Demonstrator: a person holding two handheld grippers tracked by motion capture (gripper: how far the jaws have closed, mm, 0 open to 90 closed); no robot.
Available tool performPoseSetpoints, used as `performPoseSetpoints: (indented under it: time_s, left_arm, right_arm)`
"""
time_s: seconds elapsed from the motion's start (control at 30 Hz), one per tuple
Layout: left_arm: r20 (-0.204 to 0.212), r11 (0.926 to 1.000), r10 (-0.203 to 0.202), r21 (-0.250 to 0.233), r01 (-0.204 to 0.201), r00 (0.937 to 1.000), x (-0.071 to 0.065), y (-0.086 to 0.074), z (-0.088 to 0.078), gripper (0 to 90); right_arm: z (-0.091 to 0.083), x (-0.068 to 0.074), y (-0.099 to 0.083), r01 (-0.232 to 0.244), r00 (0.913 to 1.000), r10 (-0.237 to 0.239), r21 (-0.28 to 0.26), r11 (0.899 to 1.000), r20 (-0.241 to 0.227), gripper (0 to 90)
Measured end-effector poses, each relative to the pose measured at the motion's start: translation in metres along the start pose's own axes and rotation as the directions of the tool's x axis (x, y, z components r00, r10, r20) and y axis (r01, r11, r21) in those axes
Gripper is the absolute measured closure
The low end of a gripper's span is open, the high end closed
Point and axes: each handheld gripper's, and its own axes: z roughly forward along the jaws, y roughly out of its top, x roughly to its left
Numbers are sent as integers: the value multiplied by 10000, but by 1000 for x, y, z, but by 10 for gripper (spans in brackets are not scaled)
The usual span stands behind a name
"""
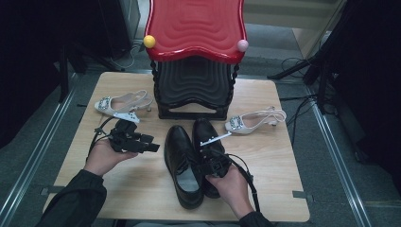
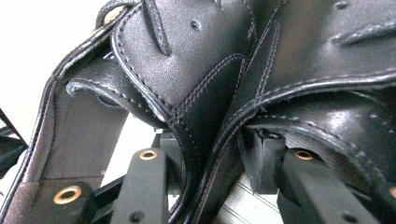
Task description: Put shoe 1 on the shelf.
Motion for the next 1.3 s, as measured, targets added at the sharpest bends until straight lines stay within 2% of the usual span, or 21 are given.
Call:
performPoseSetpoints:
  time_s: [0.23,0.37,0.63,0.8,0.93,1.13,1.3]
  left_arm:
    - [-38,10000,37,10,-37,10000,1,-1,0,448]
    - [-22,10000,18,1,-18,10000,1,-1,-1,448]
    - [-51,10000,12,-80,-12,10000,2,-3,-4,448]
    - [-120,9998,-104,-150,102,9999,4,-7,-9,448]
    - [-168,9998,-129,-163,126,9998,5,-9,-12,449]
    - [-369,9995,-217,-222,209,9991,6,-15,-18,449]
    - [-350,9990,-323,-308,312,9989,6,-18,-21,449]
  right_arm:
    - [-3,-5,1,-245,9997,245,134,9996,-53,743]
    - [-6,-8,1,-343,9993,340,257,9991,122,801]
    - [-14,-12,-1,-225,9997,222,443,9988,70,830]
    - [-26,-23,2,-592,9967,602,204,9980,-540,832]
    - [-39,-31,4,-1050,9869,1032,-85,9944,-1238,832]
    - [-56,-29,8,-1085,9796,1014,-321,9936,-1737,832]
    - [-72,-25,15,-968,9748,834,-554,9938,-2070,831]
